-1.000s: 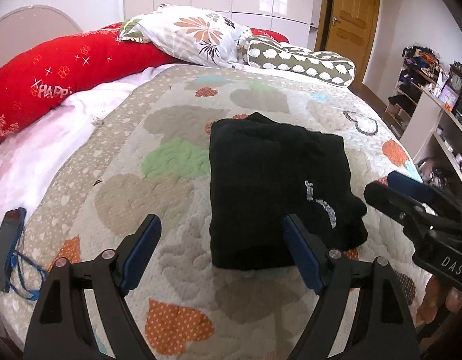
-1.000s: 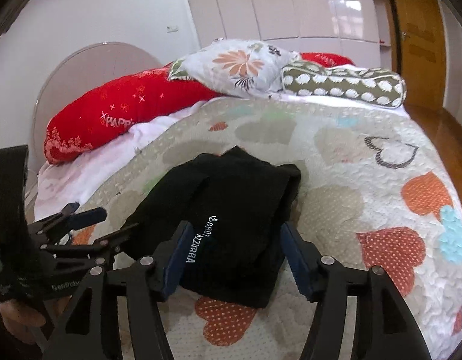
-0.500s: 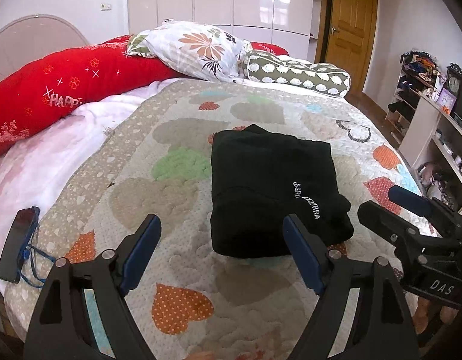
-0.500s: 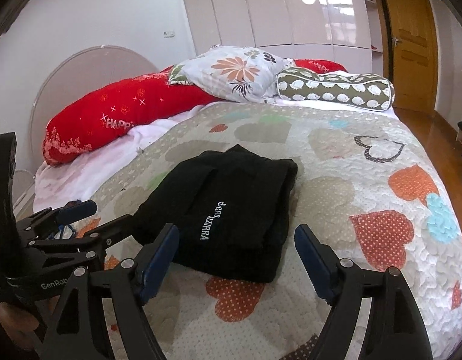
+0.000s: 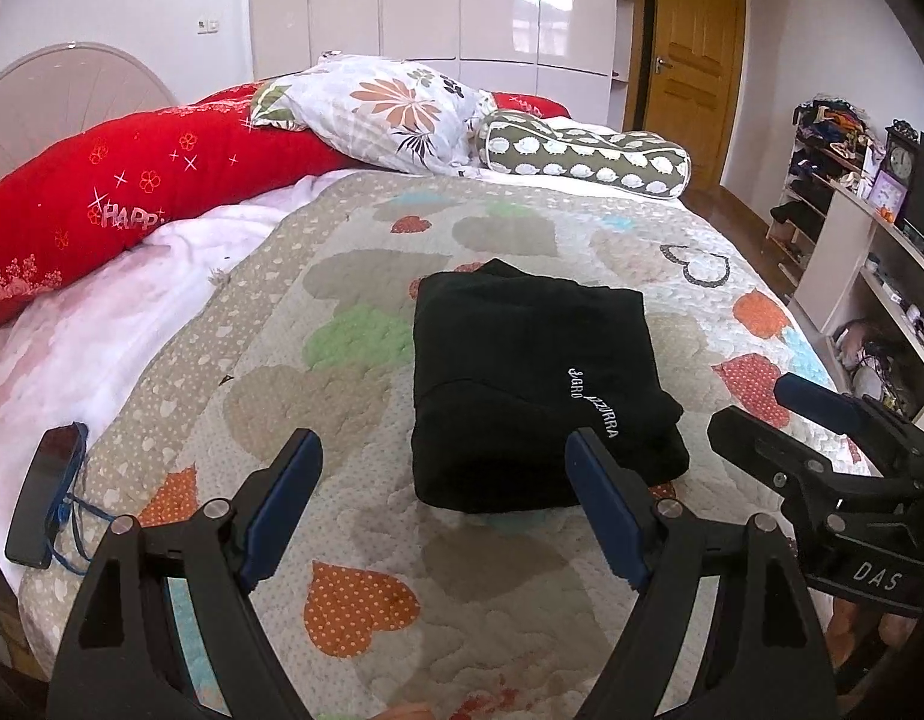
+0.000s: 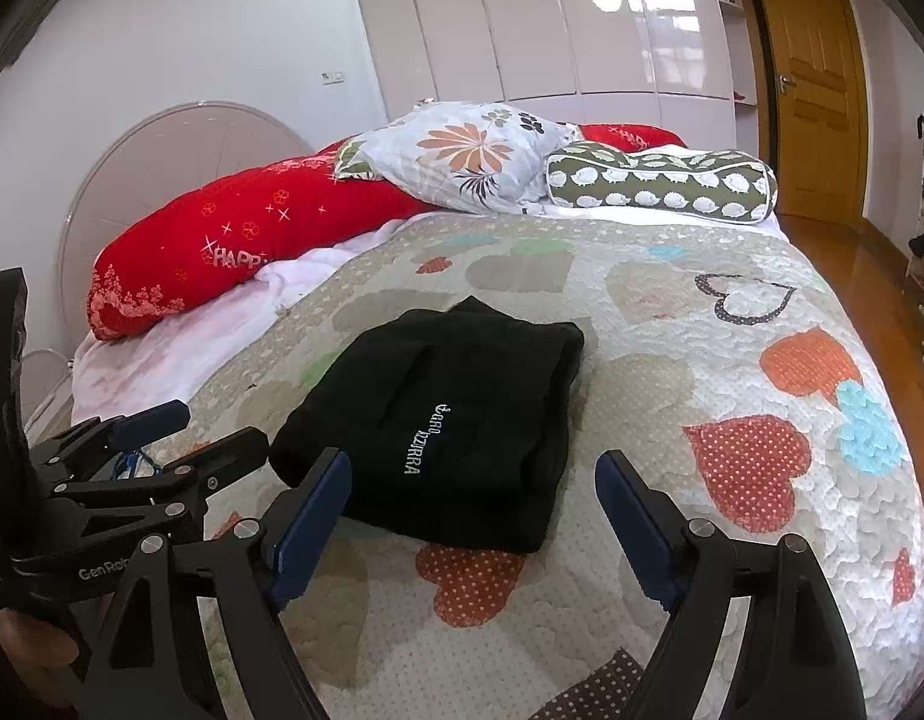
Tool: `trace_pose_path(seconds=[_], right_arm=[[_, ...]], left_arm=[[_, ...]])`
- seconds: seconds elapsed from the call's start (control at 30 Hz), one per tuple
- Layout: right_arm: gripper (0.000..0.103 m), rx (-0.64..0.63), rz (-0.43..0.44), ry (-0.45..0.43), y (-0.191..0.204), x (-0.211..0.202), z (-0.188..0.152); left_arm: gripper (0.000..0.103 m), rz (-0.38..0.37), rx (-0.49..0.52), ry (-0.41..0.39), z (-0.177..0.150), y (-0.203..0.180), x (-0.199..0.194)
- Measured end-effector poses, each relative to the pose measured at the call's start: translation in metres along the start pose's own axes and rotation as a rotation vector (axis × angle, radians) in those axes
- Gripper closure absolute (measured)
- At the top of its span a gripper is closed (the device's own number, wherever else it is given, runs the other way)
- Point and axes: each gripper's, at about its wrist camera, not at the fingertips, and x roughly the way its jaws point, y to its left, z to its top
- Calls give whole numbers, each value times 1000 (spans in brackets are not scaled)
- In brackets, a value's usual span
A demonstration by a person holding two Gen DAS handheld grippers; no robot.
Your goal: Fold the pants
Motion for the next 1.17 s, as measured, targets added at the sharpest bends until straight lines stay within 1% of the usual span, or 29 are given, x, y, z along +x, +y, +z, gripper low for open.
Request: trace_pose_path(seconds=[0.23, 0.97, 1.1, 1.17], right_arm=[[18, 9, 7, -6, -4, -2, 2], [18, 11, 22, 46, -7, 12, -5], [18, 7, 27, 48, -6, 12, -5], [18, 6, 27, 46, -6, 10, -6]], left_arm=[[19, -1, 11, 4, 1, -4, 1], [19, -9, -4, 23, 1, -3, 8], [19, -10, 7, -8, 0, -4, 3], [19, -8, 14, -11, 0, -6, 1]])
